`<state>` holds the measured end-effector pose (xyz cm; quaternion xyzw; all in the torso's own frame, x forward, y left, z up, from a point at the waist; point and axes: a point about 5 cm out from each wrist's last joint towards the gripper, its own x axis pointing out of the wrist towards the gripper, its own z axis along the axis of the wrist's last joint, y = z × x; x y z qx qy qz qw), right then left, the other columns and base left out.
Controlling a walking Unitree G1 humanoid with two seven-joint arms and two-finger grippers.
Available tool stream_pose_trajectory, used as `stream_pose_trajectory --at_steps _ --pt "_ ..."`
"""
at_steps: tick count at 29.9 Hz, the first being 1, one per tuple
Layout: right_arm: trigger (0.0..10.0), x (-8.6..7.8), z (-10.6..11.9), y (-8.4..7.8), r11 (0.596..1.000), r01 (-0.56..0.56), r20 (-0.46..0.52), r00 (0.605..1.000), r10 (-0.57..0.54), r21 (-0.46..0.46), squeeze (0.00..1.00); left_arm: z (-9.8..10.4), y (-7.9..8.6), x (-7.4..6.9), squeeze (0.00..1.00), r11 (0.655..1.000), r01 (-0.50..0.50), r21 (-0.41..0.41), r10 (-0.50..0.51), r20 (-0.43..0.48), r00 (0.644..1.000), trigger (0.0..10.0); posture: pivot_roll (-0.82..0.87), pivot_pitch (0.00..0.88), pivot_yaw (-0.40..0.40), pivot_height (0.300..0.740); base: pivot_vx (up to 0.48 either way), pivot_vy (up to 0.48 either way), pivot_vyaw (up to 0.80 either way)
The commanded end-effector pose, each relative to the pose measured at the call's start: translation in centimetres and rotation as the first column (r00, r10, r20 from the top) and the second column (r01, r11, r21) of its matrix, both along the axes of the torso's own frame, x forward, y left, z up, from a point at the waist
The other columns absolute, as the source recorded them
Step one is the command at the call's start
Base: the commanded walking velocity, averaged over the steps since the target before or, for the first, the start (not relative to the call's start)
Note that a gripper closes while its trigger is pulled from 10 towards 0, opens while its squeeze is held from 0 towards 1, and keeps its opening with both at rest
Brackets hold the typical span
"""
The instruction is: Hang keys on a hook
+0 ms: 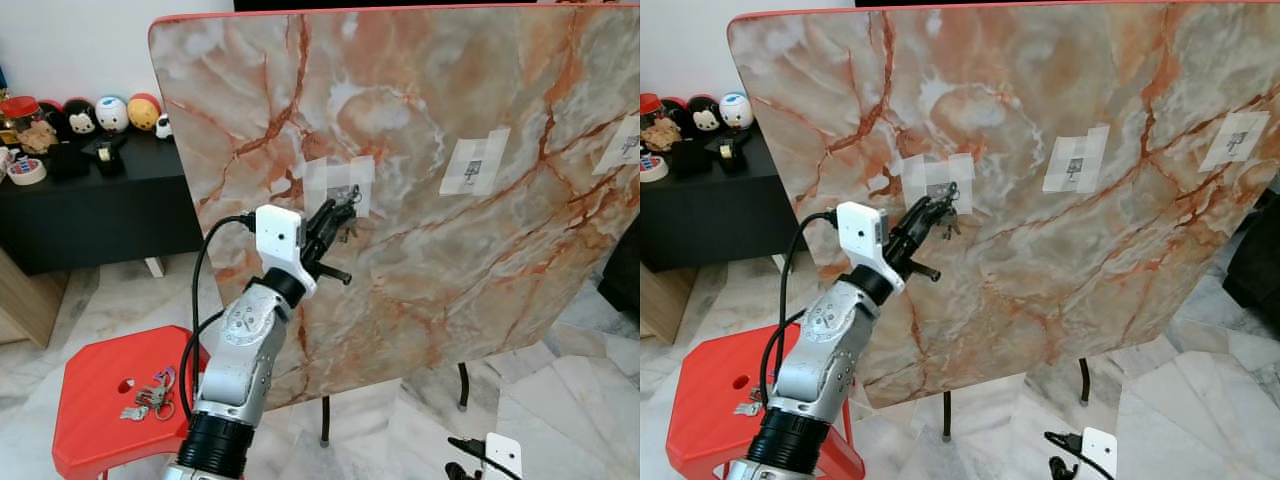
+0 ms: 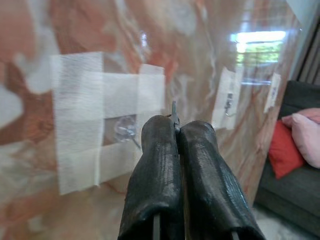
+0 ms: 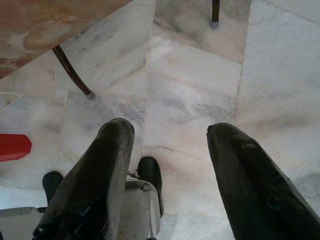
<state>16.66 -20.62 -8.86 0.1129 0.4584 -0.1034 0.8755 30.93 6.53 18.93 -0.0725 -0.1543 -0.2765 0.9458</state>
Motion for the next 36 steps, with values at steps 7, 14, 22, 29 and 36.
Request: stream_pose_trajectory --at_steps 7,14,22,29,36 --pt "10.0 0.0 0.0 -0.2 1.0 -0.006 -0.003 1.0 0.006 -0.006 0.0 -0.3 -0.6 -0.2 0.0 0.997 0.031 0.064 -0.031 0.001 1.0 10.0 0.02 0.0 -0.07 0.74 0.0 0.0 0.0" --pt "10.0 0.0 0.0 -0.2 1.0 -0.004 -0.002 1.0 0.004 -0.005 0.0 -1.4 -1.1 -0.3 0.0 0.984 0.056 0.169 -0.053 -0.022 0.998 10.0 0.01 0.0 -0.068 0.74 0.0 0.0 0.0" --pt "10.0 0.0 0.1 -0.2 1.0 -0.004 0.0 1.0 0.004 -0.004 0.0 -2.0 -1.1 -0.1 1.0 0.978 0.028 0.206 -0.019 -0.048 0.999 10.0 0.01 0.0 -0.07 0.74 0.0 0.0 0.0" --pt "10.0 0.0 0.1 -0.2 1.0 -0.005 0.0 1.0 0.005 -0.005 0.0 -1.9 -0.8 0.0 1.0 0.977 0.014 0.213 -0.007 -0.036 0.999 10.0 0.01 0.0 -0.07 0.74 0.0 0.0 0.0" --pt "10.0 0.0 0.1 -0.2 1.0 -0.004 -0.001 1.0 0.004 -0.005 0.0 -2.2 -0.5 0.0 1.0 0.978 0.004 0.208 0.006 -0.048 0.999 10.0 0.01 0.0 -0.07 0.74 0.0 0.0 0.0"
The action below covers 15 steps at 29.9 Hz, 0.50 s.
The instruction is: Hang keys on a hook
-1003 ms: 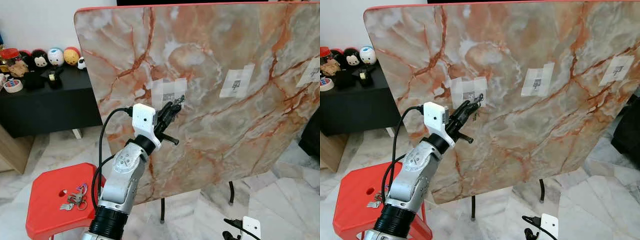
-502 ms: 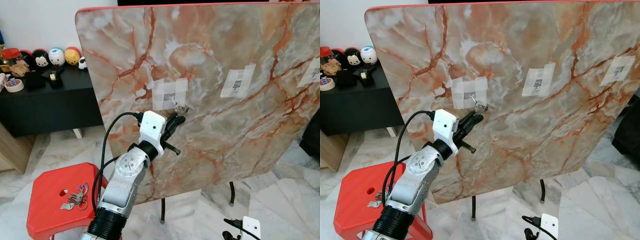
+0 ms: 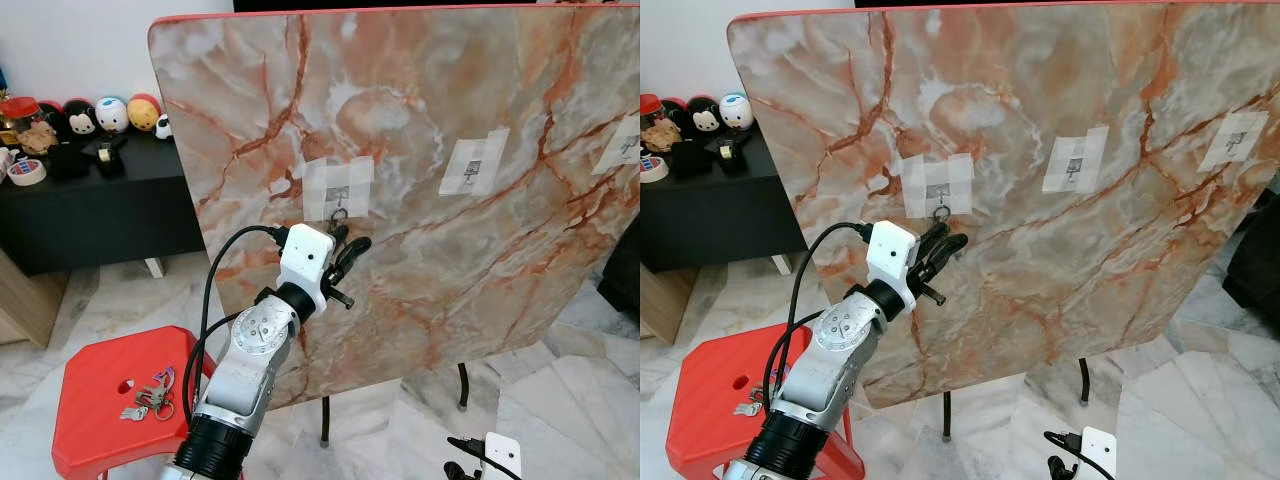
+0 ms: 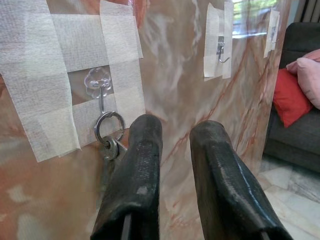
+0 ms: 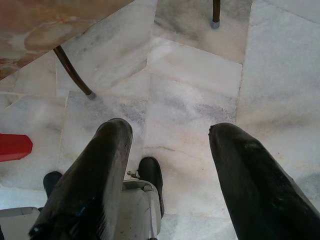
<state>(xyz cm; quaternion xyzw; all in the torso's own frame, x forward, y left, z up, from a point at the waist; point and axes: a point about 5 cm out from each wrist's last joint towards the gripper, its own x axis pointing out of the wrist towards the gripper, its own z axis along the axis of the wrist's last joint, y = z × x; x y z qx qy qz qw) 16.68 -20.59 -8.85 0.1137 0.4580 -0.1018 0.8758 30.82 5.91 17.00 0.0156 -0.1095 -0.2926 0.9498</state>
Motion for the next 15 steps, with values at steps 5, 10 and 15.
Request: stream_pose_trajectory --at_steps 5,10,15 --pt "10.0 0.0 0.0 -0.2 1.0 -0.001 -0.002 1.0 0.001 -0.008 0.0 -0.7 0.7 -0.7 1.0 1.0 0.01 -0.028 -0.01 -0.028 1.0 10.0 0.01 0.0 -0.068 0.74 0.0 0.0 0.0" --pt "10.0 0.0 0.0 -0.2 1.0 0.002 -0.001 1.0 -0.002 -0.007 0.0 -2.4 3.9 -1.9 0.11 0.996 -0.046 -0.074 0.039 -0.096 0.995 10.0 0.01 0.0 -0.061 0.74 0.0 0.0 0.0" --pt "10.0 -0.1 0.0 -0.2 1.0 -0.001 -0.003 1.0 0.001 -0.009 0.0 -3.9 6.1 -2.3 0.0 0.996 -0.092 -0.011 0.09 -0.141 0.986 10.0 0.02 0.0 -0.062 0.74 0.0 0.0 0.0"
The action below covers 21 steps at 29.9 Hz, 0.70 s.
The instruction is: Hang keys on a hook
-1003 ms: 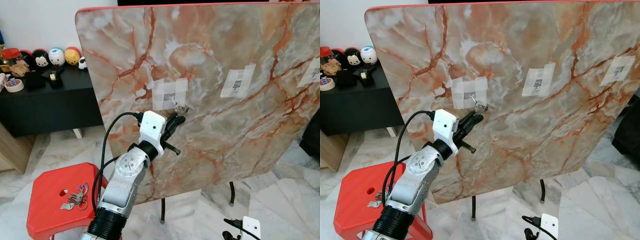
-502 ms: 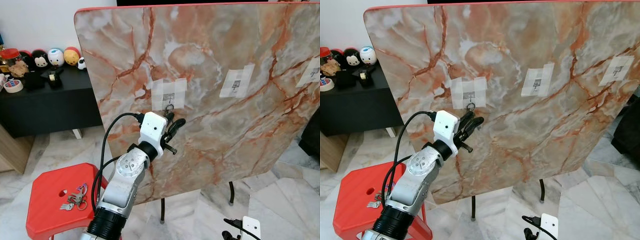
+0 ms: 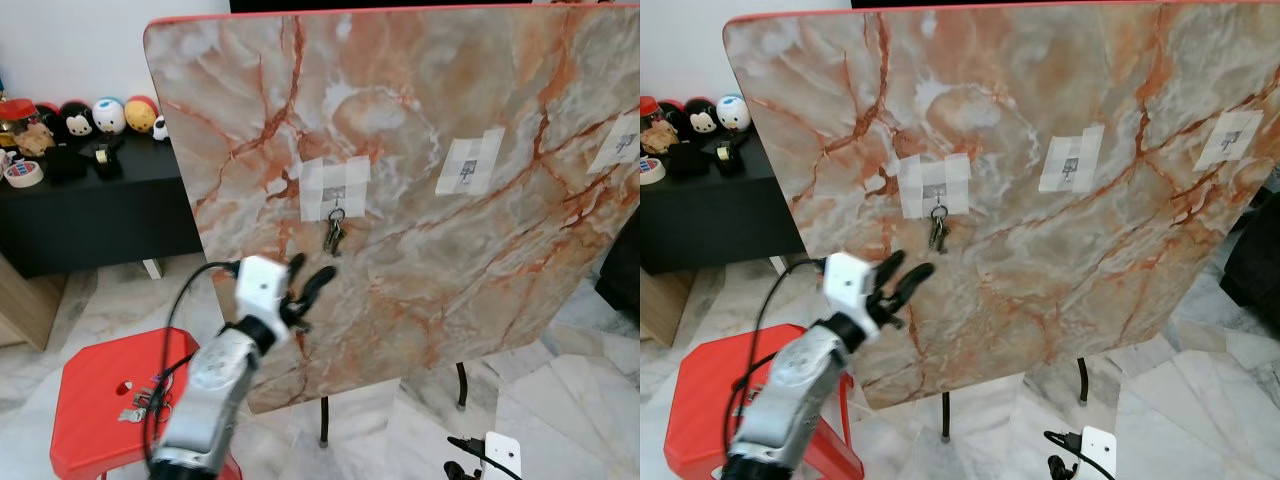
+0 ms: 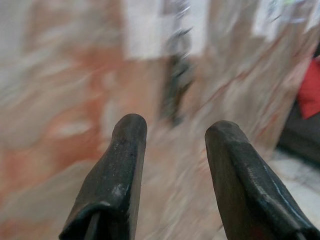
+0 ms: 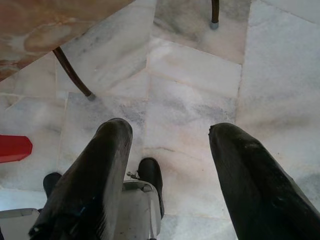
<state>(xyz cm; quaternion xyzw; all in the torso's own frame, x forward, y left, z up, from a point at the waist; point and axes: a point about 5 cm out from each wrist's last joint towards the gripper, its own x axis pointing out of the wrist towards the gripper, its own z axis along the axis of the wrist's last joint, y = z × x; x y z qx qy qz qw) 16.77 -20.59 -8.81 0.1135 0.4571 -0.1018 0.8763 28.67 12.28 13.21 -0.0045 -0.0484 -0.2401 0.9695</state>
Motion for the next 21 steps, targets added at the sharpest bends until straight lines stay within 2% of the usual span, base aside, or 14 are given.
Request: stream_pose_trajectory --at_steps 1,3,4,5,8,10,11,12,13,15,17,18,19,21 --pt "10.0 -0.2 0.0 -0.2 1.0 -0.003 -0.006 1.0 0.003 -0.009 0.0 -1.3 0.6 -0.3 0.0 1.0 0.009 0.025 -0.007 -0.054 0.999 10.0 0.02 0.0 -0.059 0.74 0.0 0.0 0.0" --pt "10.0 -0.2 -0.1 -0.2 1.0 -0.005 -0.008 1.0 0.005 -0.008 0.0 -3.6 2.0 -0.7 0.0 0.996 -0.012 0.087 0.024 -0.133 0.991 10.0 0.02 0.0 -0.057 0.74 0.0 0.0 0.0" --pt "10.0 -0.2 -0.1 -0.2 1.0 -0.005 -0.008 1.0 0.005 -0.008 0.0 -3.6 2.0 -0.7 0.0 0.996 -0.012 0.087 0.024 -0.133 0.991 10.0 0.02 0.0 -0.057 0.74 0.0 0.0 0.0" --pt "10.0 -0.2 -0.1 -0.2 1.0 -0.004 -0.008 1.0 0.004 -0.007 0.0 -5.6 3.3 -1.1 0.0 0.989 -0.041 0.139 0.069 -0.199 0.978 10.0 0.02 0.0 -0.052 0.74 0.0 0.0 0.0" --pt "10.0 -0.3 -0.1 -0.2 1.0 -0.004 -0.008 1.0 0.004 -0.007 0.0 -7.0 4.1 -1.4 0.0 0.984 -0.068 0.166 0.108 -0.248 0.963 10.0 0.02 0.0 -0.049 0.74 0.0 0.0 0.0" --pt "10.0 -0.3 -0.1 -0.1 1.0 0.001 -0.008 1.0 -0.001 -0.006 0.0 -10.8 6.0 -2.3 0.0 0.958 -0.135 0.252 0.225 -0.373 0.9 10.0 0.02 0.0 -0.042 0.74 0.0 0.0 0.0" --pt "10.0 -0.3 -0.1 -0.1 1.0 0.001 -0.008 1.0 -0.001 -0.006 0.0 -10.8 6.0 -2.3 0.0 0.958 -0.135 0.252 0.225 -0.373 0.9 10.0 0.02 0.0 -0.042 0.74 0.0 0.0 0.0" --pt "10.0 -0.3 -0.1 0.0 1.0 0.003 -0.008 1.0 -0.003 -0.006 0.0 -12.1 6.7 -2.8 0.0 0.945 -0.161 0.286 0.273 -0.412 0.869 10.0 0.02 0.0 -0.041 0.74 0.0 0.0 0.0" --pt "10.0 -0.3 -0.2 0.1 1.0 0.007 -0.007 1.0 -0.007 -0.003 0.0 -14.2 7.9 -3.7 0.0 0.921 -0.227 0.316 0.362 -0.483 0.797 10.0 0.02 0.0 -0.035 0.74 0.0 0.0 0.0" --pt "10.0 -0.3 -0.2 0.1 1.0 0.007 -0.007 1.0 -0.007 -0.003 0.0 -14.2 7.9 -3.7 0.0 0.921 -0.227 0.316 0.362 -0.483 0.797 10.0 0.02 0.0 -0.035 0.74 0.0 0.0 0.0" --pt "10.0 -0.3 -0.2 0.2 1.0 0.009 -0.005 1.0 -0.009 -0.002 0.0 -15.6 8.5 -4.5 0.0 0.908 -0.254 0.333 0.404 -0.536 0.741 10.0 0.02 0.0 -0.033 0.74 0.0 0.0 0.0" --pt "10.0 -0.3 -0.2 0.2 1.0 0.009 -0.005 1.0 -0.009 -0.002 0.0 -15.6 8.5 -4.5 0.0 0.908 -0.254 0.333 0.404 -0.536 0.741 10.0 0.02 0.0 -0.033 0.74 0.0 0.0 0.0" --pt "10.0 -0.3 -0.2 0.3 1.0 0.014 -0.002 1.0 -0.014 0.0 0.0 -17.1 9.0 -5.8 0.0 0.898 -0.251 0.362 0.43 -0.602 0.673 10.0 0.01 0.0 -0.029 0.74 0.0 0.0 0.0" --pt "10.0 -0.3 -0.2 0.3 1.0 0.014 -0.002 1.0 -0.014 0.0 0.0 -17.1 9.0 -5.8 0.0 0.898 -0.251 0.362 0.43 -0.602 0.673 10.0 0.01 0.0 -0.029 0.74 0.0 0.0 0.0"
